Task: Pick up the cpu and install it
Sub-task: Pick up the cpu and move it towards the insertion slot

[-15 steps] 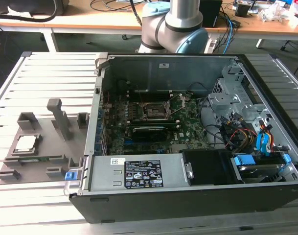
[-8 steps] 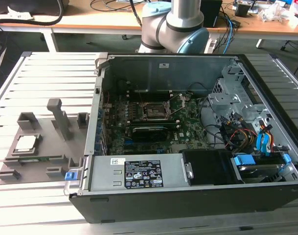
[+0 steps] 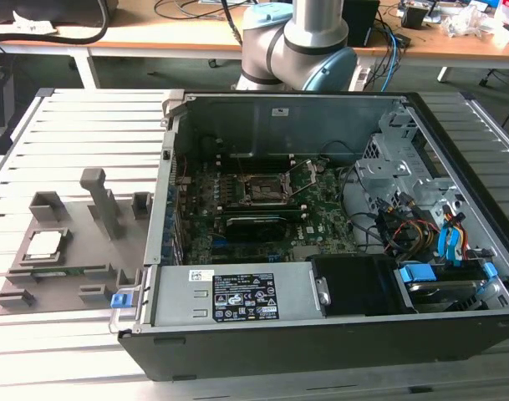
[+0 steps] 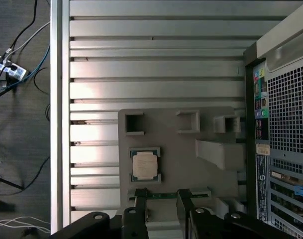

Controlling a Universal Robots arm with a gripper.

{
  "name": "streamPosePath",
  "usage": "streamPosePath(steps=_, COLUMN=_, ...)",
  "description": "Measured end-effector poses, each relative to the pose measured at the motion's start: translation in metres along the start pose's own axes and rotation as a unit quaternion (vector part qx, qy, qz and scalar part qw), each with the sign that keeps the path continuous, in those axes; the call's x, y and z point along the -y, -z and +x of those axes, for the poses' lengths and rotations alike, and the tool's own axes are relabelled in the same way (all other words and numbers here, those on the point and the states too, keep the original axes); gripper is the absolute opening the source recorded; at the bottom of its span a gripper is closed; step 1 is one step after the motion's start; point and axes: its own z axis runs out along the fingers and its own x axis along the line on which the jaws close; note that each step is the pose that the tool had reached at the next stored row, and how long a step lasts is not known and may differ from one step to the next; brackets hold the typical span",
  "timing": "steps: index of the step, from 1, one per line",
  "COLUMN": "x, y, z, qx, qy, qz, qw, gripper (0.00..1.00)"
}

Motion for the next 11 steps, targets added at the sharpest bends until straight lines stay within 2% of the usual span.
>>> streamPosePath(steps=1, x=0.0, y=0.0, z=-0.0001, qx=0.0, qy=0.0, qz=0.0, qw=1.0, gripper=0.42)
streamPosePath(steps=5, x=0.0, y=0.0, z=-0.0004, qx=0.0, qy=0.0, qz=0.0, qw=1.0, gripper=0.44)
streamPosePath(steps=8, x=0.0, y=0.0, z=-0.0006, qx=0.0, qy=0.0, qz=0.0, qw=1.0, gripper=0.61)
streamPosePath(steps=9, x=0.0, y=0.0, z=-0.0007, qx=0.0, qy=0.0, qz=0.0, qw=1.0, gripper=0.61)
streamPosePath(steps=10, x=0.0, y=0.0, z=-0.0007, qx=0.0, qy=0.0, qz=0.0, qw=1.0, gripper=0.67)
streamPosePath(steps=11, x=0.0, y=0.0, z=-0.0008, qx=0.0, qy=0.0, qz=0.0, qw=1.0, gripper=0.67)
